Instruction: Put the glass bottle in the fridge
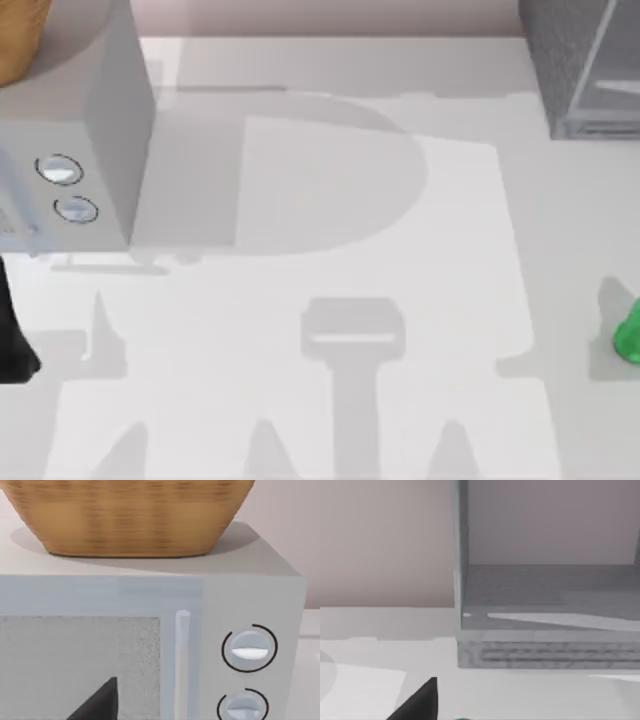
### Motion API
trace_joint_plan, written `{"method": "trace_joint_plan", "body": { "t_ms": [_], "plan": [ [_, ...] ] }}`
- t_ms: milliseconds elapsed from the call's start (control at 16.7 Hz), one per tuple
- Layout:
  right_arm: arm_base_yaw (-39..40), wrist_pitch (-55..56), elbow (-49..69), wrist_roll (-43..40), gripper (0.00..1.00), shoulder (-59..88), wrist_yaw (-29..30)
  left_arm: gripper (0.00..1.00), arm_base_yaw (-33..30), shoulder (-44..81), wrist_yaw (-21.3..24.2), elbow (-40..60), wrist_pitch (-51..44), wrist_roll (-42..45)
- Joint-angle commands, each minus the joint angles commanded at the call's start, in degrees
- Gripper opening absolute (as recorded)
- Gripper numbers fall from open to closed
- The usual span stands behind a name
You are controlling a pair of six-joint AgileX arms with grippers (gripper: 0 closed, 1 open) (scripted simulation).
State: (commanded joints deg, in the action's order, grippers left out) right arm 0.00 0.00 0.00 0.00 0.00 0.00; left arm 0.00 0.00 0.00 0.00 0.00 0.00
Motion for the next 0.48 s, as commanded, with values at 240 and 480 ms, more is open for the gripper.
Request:
{"method": "trace_joint_plan", "body": {
  "t_ms": [240,480],
  "plan": [
    [-0.5,1.0,0.2,-0.6,1.00,1.7,-1.5,1.00,0.0,0.0,0.0,0.0,0.0,0.0],
    [-3.7,6.8,1.2,-3.9,1.00,11.6,-9.5,1.00,0.0,0.0,0.0,0.0,0.0,0.0]
  ]
}}
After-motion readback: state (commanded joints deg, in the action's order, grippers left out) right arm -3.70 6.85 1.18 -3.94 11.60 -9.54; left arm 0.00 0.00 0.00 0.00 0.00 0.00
